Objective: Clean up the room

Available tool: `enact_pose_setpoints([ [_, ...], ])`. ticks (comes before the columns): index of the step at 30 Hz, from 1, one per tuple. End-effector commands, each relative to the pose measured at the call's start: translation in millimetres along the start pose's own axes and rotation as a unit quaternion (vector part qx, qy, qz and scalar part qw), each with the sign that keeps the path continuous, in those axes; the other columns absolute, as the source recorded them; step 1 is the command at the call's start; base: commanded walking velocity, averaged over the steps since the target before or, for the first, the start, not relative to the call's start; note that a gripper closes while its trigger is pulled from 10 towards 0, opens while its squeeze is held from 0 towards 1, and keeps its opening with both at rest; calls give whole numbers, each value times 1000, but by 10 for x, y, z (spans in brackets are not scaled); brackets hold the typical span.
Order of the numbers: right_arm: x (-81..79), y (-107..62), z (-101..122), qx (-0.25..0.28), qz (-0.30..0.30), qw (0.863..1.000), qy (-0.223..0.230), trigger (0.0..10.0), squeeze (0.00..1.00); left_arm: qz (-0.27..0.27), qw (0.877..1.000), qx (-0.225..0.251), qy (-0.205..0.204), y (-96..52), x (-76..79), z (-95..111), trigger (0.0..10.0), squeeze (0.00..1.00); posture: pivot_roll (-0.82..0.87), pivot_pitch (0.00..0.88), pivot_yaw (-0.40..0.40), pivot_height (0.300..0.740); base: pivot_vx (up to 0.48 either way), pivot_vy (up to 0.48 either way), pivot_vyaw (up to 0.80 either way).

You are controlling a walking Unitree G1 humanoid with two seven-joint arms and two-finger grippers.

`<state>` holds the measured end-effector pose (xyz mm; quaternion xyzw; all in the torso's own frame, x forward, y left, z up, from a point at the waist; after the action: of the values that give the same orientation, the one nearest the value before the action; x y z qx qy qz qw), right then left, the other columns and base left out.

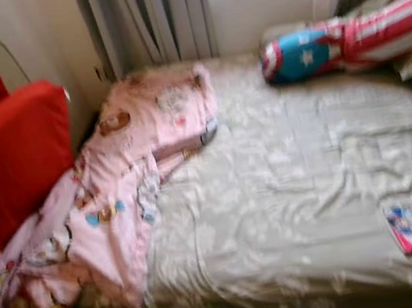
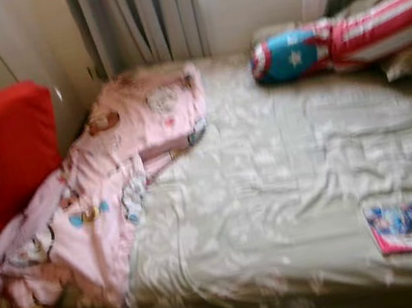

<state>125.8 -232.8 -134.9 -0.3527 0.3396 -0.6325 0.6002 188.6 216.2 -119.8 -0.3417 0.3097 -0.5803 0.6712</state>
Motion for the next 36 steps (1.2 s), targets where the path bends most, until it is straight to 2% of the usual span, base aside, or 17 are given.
enact_pose_setpoints([
  [1,59,-18,-26,-3,-6,1000,-5,10000,0,-6,1000,0,0,8,48,12,10000,0,-147,0,49,740,0,368,0],
  [30,64,-20,-28,-5,-4,1000,-12,10000,0,-7,1000,-1,-1,7,55,6,10000,0,-145,0,42,740,0,356,0],
  [36,63,-19,-24,-4,-3,1000,-13,10000,0,-6,1000,1,1,8,56,14,10000,0,-146,0,41,740,0,42,0],
])
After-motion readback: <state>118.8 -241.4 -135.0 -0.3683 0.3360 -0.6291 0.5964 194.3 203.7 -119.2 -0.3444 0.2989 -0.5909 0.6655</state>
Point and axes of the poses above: a point about 5 cm out from each wrist's last joint towards the gripper, its own y axis pointing out of the wrist towards the gripper, its own z axis along the axis of the wrist's last joint, x = y × z, the point moved 4 cm from there along y, pointing out of the wrist towards the gripper, and after that the axes turned 3 degrees about -y, right-handed, at the moved point
